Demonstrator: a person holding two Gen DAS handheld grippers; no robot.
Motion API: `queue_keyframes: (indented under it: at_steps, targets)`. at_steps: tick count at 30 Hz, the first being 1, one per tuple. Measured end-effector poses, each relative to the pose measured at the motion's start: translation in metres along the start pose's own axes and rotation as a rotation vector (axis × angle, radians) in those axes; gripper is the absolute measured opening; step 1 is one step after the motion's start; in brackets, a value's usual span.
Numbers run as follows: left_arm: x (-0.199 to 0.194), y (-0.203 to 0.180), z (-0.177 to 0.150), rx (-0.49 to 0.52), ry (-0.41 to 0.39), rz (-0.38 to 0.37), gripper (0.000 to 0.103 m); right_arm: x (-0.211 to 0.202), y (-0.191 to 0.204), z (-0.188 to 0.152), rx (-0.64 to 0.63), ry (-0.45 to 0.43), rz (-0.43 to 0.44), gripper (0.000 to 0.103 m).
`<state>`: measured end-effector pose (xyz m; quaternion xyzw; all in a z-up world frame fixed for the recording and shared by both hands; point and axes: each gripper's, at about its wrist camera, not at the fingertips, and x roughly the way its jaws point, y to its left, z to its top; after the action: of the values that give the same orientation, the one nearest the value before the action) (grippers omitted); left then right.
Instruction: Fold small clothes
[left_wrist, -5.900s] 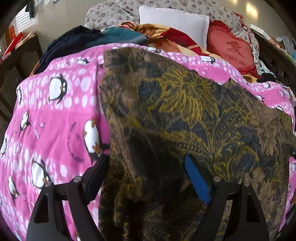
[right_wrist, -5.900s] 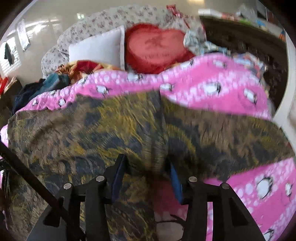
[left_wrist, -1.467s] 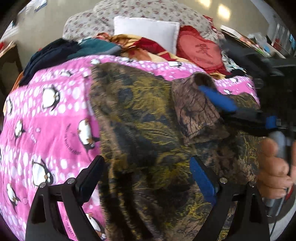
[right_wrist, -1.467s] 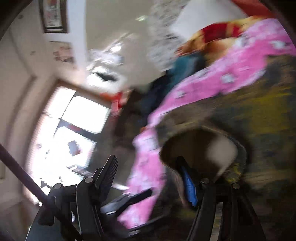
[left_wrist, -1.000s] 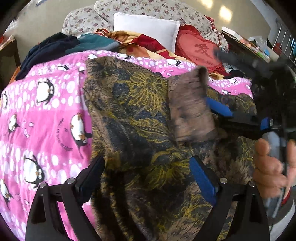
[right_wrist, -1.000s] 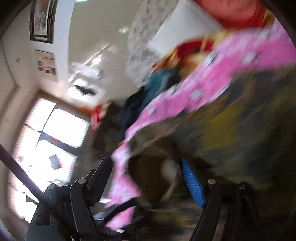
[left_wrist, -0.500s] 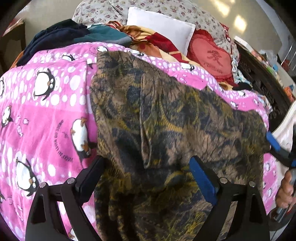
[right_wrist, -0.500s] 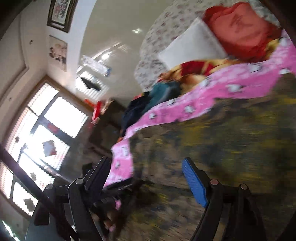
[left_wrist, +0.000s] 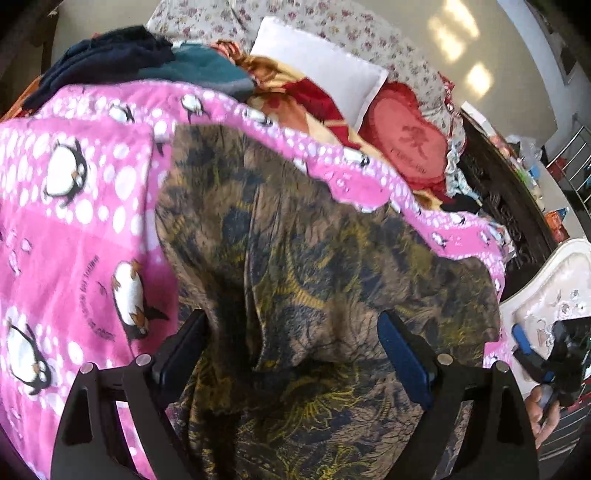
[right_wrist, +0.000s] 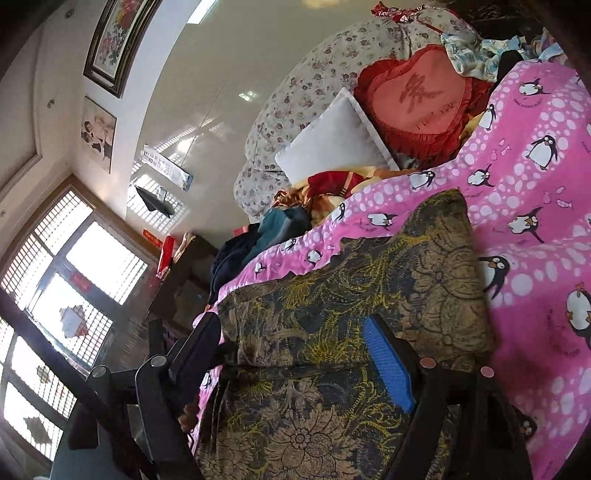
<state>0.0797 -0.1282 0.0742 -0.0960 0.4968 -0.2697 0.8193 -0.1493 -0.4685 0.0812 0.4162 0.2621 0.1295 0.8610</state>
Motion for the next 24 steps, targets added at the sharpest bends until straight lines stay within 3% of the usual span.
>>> queue_keyframes:
  at_steps: [4,11,15,17,18,20,24]
  targets:
    - [-0.004,-0.006,0.005,0.026,-0.023,0.002,0.092,0.002,-0.004,-0.002,0.015,0.008,0.002,0.085]
    - [0.017,-0.008,0.003,0.03,0.012,0.005,0.092,0.013,-0.001,-0.007,0.024,0.029,0.018,0.085]
    - [0.025,-0.006,0.0,0.017,0.042,-0.031,0.089,0.01,0.003,-0.006,-0.006,0.004,-0.012,0.085]
    - [0.027,-0.013,-0.001,0.047,0.057,-0.054,0.059,0.004,0.003,-0.002,-0.008,-0.019,-0.014,0.085]
    - [0.028,-0.016,-0.001,0.068,0.061,-0.041,0.049,0.0,0.001,0.0,-0.001,-0.032,-0.017,0.085]
    - [0.031,-0.023,-0.002,0.105,0.066,-0.015,0.006,-0.005,-0.001,0.001,-0.004,-0.053,-0.044,0.085]
    - [0.018,-0.025,0.002,0.108,0.034,-0.02,0.006,-0.016,-0.008,0.006,-0.02,-0.117,-0.143,0.085]
